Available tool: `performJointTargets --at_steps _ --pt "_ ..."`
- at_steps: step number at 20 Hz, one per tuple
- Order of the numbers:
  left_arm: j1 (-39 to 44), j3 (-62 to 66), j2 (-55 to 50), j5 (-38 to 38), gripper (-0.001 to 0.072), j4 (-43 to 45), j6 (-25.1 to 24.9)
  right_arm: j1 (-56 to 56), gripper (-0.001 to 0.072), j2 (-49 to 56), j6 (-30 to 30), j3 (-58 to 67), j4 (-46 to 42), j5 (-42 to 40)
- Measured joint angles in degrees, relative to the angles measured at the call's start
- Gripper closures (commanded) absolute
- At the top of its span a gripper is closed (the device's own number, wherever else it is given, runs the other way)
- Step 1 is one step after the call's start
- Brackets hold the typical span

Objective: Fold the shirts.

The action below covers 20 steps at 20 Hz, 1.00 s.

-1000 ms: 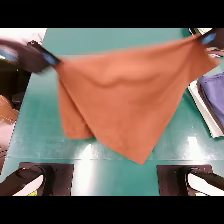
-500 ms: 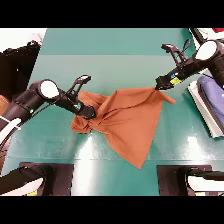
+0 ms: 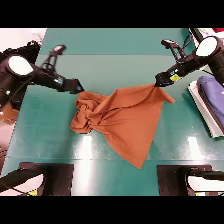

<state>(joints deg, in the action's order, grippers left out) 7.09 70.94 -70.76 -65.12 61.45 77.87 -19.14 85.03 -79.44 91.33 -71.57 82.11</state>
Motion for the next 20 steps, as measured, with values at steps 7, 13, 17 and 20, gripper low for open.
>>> performJointTargets --at_steps 7,13,17,20 --pt "-6.3 -1.7 -11.1 -0.7 0.0155 -3.6 0.2 0.0 0.0699 0.0 0.0 0.3 0.0 0.0" --pt "-7.0 -2.0 -20.2 -1.3 0.0157 -10.6 0.7 0.0 0.0698 0.0 0.0 0.3 0.0 0.2" --pt "-7.1 -2.0 -21.8 -1.7 0.0677 -12.2 1.0 0.0 0.0699 0.0 0.0 0.3 0.0 0.1" --pt "-7.1 -1.4 -22.0 -2.0 0.0682 -13.1 1.1 0.0 0.0699 -0.1 0.0 0.3 0.0 -0.3"
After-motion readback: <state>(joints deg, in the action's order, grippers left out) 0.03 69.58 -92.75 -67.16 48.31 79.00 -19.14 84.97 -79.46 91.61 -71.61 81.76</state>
